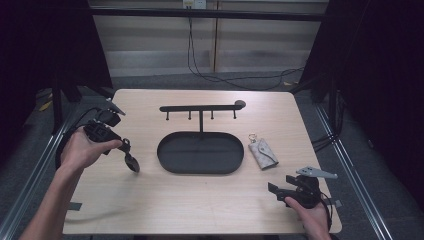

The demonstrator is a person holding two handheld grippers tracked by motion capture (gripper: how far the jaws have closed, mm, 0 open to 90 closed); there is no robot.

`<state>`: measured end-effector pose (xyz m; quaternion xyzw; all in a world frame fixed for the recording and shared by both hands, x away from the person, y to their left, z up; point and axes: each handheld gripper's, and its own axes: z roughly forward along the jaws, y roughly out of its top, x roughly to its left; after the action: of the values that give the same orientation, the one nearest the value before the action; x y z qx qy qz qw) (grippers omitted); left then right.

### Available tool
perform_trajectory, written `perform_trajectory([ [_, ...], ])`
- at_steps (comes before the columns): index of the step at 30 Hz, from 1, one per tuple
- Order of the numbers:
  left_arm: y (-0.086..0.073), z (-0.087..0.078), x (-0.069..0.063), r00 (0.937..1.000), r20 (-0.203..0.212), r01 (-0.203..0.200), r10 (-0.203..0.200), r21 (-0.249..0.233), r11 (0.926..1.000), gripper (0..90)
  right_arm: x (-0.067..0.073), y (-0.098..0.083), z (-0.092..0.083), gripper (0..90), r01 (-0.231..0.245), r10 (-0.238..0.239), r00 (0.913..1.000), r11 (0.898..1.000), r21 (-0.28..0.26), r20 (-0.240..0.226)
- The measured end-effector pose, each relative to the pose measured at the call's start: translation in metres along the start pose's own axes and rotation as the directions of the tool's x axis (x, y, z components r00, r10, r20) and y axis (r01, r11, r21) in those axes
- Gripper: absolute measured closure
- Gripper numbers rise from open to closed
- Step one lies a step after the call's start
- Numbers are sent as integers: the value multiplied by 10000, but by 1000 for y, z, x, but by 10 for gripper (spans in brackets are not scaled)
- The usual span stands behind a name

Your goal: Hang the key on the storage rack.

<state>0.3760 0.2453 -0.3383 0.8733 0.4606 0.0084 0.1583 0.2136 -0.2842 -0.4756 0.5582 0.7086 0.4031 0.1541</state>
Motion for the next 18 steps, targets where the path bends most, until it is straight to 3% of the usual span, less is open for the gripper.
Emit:
perform_trajectory([
  [5, 2, -4, -3, 9997, -228, -106, 109, 169, 9998, 706, 1, 0, 0, 181, -9, 9, 10000, 10000, 14, 22],
  [9, 3, -9, -4, 9997, -236, 31, -28, 106, 9999, 706, 0, 0, 0, 184, -97, 97, 9999, 9999, 34, 87],
  [14, 6, -17, -5, 9994, -343, -73, 73, 4, 10000, 706, -1, 0, -1, 184, -76, 76, 9999, 10000, 19, 67],
  [18, 8, -18, -5, 9990, -425, -117, 126, 200, 9997, 706, 0, 0, 0, 184, -19, 19, 10000, 10000, 55, 80],
])
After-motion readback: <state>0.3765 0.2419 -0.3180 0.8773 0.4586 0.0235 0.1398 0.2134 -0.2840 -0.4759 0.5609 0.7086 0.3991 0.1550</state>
